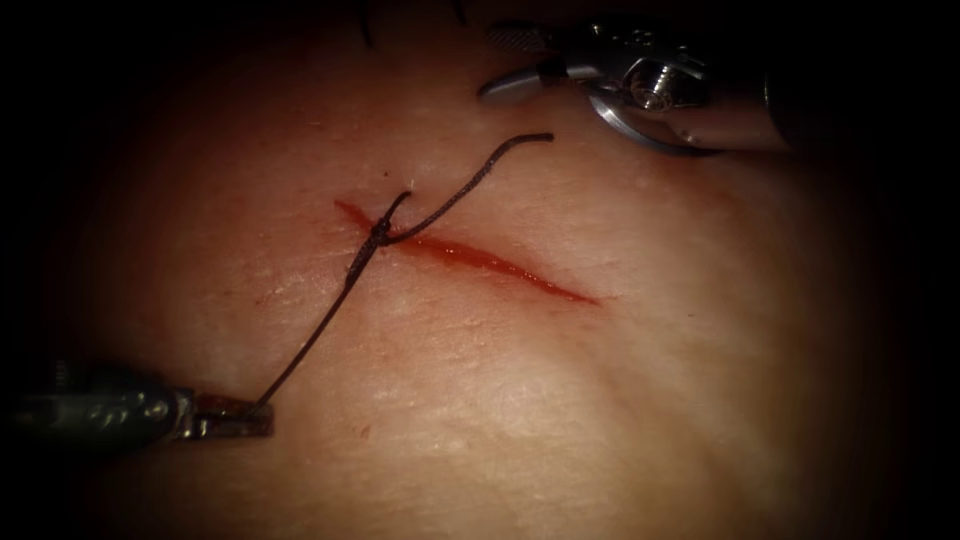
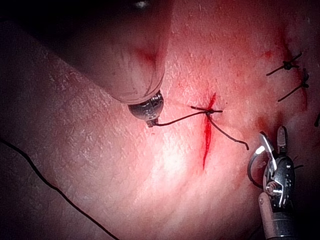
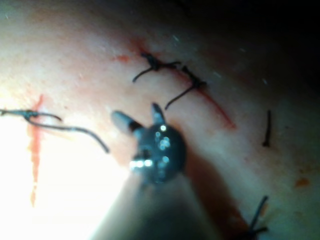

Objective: Wound Closure
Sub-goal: Wrap the thread around the right gripper counter-clockwise using the left gripper

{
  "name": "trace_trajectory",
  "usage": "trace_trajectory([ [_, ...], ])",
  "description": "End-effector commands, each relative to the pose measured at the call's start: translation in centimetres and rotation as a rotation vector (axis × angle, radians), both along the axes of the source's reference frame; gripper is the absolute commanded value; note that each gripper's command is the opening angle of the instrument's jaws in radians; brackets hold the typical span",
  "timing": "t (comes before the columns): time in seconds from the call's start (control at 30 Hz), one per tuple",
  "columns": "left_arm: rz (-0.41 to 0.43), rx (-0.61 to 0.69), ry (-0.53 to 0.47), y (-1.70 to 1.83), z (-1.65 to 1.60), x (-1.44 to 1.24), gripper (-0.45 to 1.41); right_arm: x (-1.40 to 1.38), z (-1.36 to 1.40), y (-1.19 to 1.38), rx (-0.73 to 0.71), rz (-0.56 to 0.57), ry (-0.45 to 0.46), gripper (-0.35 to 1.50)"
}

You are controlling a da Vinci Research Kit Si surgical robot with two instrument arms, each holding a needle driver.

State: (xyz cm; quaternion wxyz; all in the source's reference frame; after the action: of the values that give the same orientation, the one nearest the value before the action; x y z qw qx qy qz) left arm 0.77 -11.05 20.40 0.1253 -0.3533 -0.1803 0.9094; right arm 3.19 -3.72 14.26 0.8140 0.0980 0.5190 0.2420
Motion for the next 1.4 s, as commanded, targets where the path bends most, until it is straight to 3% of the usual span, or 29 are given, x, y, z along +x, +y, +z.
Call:
trace_trajectory([
  [0.03, -0.003, 0.003, 0.004, -0.06, 0.04, -0.05, -0.45, -0.04, 0.00, 0.06, -0.014, 0.016, -0.024, 1.40],
  [0.33, -0.014, -0.006, 0.027, 0.20, 0.01, -0.09, -0.45, 0.16, -0.46, -0.23, -0.005, 0.055, 0.002, 1.36],
  [0.43, -0.003, -0.019, 0.034, 0.40, -0.03, -0.14, -0.45, 0.51, -0.64, -0.47, -0.011, 0.089, 0.019, 1.31],
  [0.5, -0.001, -0.021, 0.035, 0.44, -0.04, -0.15, -0.45, 0.58, -0.66, -0.51, -0.013, 0.095, 0.023, 1.31],
  [0.53, 0.000, -0.022, 0.039, 0.52, -0.08, -0.16, -0.45, 0.74, -0.69, -0.62, -0.020, 0.084, 0.039, 1.31],
  [0.63, -0.002, -0.021, 0.043, 0.56, -0.10, -0.16, -0.45, 0.87, -0.72, -0.73, -0.021, 0.064, 0.061, 1.31],
  [0.7, -0.003, -0.021, 0.045, 0.58, -0.10, -0.13, -0.45, 1.04, -0.77, -1.00, -0.017, -0.026, 0.108, 1.28],
  [0.97, 0.000, -0.026, 0.061, 0.63, -0.03, -0.06, -0.45, 1.07, -0.89, -1.48, -0.023, -0.218, 0.166, 1.24],
  [1.2, 0.015, -0.041, 0.124, 0.68, 0.13, 0.09, -0.45, 0.94, -0.98, -1.62, -0.030, -0.312, 0.232, 1.23],
  [1.4, 0.004, -0.047, 0.149, 0.74, 0.31, 0.18, -0.45, 0.93, -0.95, -1.72, -0.068, -0.361, 0.228, 1.23],
])
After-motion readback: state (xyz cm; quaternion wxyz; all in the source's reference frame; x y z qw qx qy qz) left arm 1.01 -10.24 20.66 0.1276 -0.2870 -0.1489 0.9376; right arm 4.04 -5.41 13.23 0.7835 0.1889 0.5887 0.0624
